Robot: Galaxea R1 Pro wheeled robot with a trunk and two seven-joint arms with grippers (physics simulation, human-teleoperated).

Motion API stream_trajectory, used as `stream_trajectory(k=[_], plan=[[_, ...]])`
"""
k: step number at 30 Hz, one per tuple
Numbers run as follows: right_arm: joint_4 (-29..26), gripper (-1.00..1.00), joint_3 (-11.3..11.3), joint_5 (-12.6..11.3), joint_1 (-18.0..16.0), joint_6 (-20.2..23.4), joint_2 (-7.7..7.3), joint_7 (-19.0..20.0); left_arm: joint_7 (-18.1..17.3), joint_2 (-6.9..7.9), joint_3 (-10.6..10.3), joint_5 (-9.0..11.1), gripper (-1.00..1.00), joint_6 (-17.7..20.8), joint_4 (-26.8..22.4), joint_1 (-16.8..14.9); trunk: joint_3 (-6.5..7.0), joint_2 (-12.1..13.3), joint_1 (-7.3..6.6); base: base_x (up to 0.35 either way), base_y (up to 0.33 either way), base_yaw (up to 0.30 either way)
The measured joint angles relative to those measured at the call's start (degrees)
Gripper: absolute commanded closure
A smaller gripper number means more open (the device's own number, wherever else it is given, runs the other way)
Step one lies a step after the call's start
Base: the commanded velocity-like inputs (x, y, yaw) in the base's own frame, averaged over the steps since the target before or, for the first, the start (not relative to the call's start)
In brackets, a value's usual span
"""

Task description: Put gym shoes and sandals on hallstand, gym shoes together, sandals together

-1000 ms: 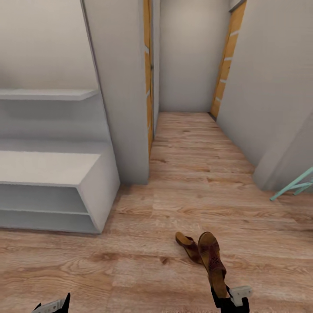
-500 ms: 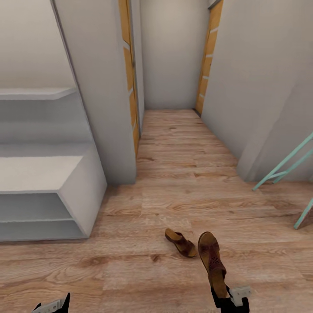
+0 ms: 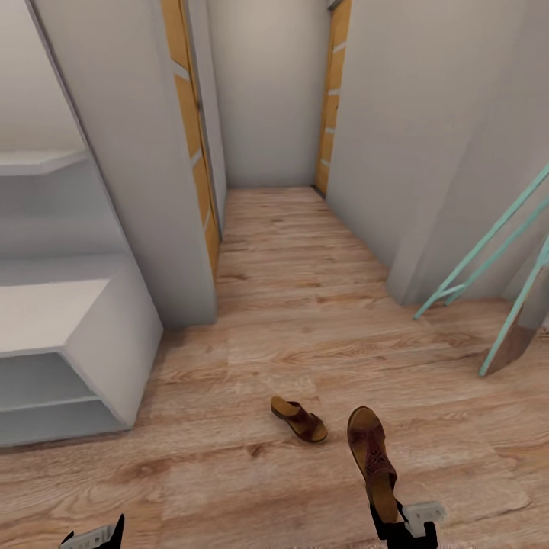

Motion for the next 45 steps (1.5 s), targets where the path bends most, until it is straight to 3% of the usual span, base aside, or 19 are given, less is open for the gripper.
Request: stream_trajectory(k=[25, 45], plan=[[0.07, 1.0, 0.0, -0.01, 0.0, 0.0, 0.0, 0.0, -0.01, 0.0, -1.34, -0.08, -1.0, 0.05, 0.04, 0.0, -1.42, 0.0, 0.0, 0.0, 0.01, -0.226], [-0.02, 1.0, 0.0, -0.02, -0.01, 0.0, 0.01, 0.01, -0.02, 0.0, -1.33, -0.07, -1.0, 0.06, 0.0, 0.01, -2.56, 0.0, 0.01, -0.008, 0.285, -0.226]])
